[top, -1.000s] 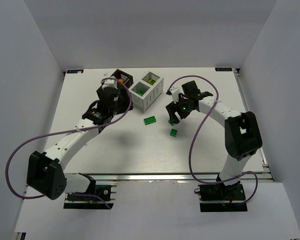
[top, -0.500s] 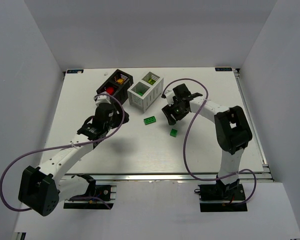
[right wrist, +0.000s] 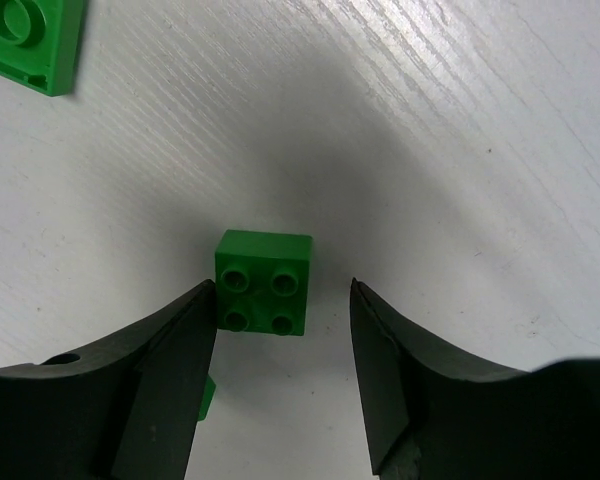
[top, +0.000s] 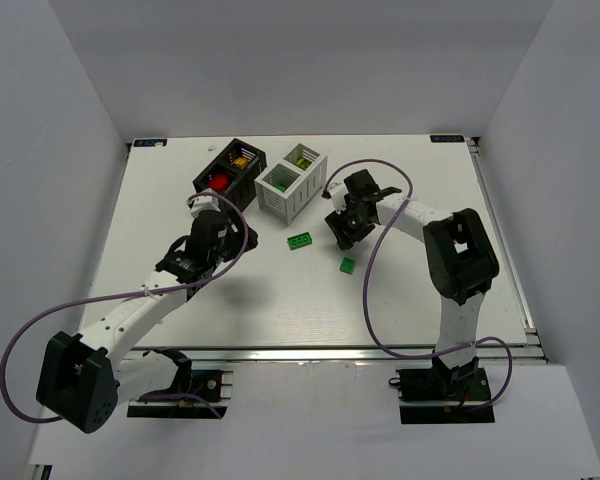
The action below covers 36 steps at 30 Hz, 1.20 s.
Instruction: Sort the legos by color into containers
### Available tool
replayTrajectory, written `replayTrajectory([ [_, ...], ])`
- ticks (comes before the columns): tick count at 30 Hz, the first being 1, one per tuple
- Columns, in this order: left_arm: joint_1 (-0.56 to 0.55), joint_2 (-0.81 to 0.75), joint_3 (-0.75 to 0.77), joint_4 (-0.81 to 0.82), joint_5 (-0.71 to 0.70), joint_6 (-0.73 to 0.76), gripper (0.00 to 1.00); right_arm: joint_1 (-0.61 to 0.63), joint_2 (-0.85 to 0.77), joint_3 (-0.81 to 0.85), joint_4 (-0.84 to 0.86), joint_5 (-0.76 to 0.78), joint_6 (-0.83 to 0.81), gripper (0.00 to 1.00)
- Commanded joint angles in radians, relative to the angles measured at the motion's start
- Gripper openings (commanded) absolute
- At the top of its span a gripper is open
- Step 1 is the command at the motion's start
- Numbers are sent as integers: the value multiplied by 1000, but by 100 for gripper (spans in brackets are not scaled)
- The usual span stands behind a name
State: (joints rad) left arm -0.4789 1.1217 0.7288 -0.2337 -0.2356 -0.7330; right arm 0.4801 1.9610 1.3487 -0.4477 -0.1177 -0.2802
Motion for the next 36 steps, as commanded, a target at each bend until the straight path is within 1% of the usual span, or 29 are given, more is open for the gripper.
replayTrajectory([
  [1, 6, -25, -8, 22, -1, -12, 79, 5, 10, 29, 32, 7, -17, 60],
  [3, 6, -22, -11, 23, 1, -14, 79, 5, 10, 20, 38, 7, -19, 59],
  [7, 6, -22, -16, 28, 4, -17, 79, 5, 3, 9, 55, 7, -39, 54],
  [9, 6, -20, -23, 33, 7, -20, 79, 5, -7, 6, 60, -6, -62, 44],
  [10, 6, -19, -25, 37, 10, -22, 79, 5, -17, 3, 63, -14, -77, 42],
  [11, 6, -19, -28, 39, 12, -23, 79, 5, -33, 0, 67, -26, -85, 36],
  [12, 6, -17, -29, 40, 15, -25, 79, 5, -51, -5, 70, -39, -120, 26],
  [15, 6, -17, -35, 45, 16, -26, 79, 5, -131, -2, 66, -126, -212, 6],
  [17, 6, -17, -39, 48, 18, -26, 79, 3, -165, 23, 50, -209, -279, 0],
  [20, 6, -17, -40, 47, 18, -26, 79, 3, -200, 70, -12, -350, -393, 0],
  [23, 6, -17, -43, 47, 19, -28, 79, 5, -206, 113, -39, -396, -409, 0],
  [27, 6, -25, -52, 53, 24, -34, 79, 5, -174, 211, 3, -413, -360, 0],
  [29, 6, -26, -55, 56, 27, -37, 79, 5, -156, 239, 53, -415, -332, 0],
  [36, 6, -36, -63, 53, 30, -43, 79, 29, -76, 372, 162, -421, -196, 0],
])
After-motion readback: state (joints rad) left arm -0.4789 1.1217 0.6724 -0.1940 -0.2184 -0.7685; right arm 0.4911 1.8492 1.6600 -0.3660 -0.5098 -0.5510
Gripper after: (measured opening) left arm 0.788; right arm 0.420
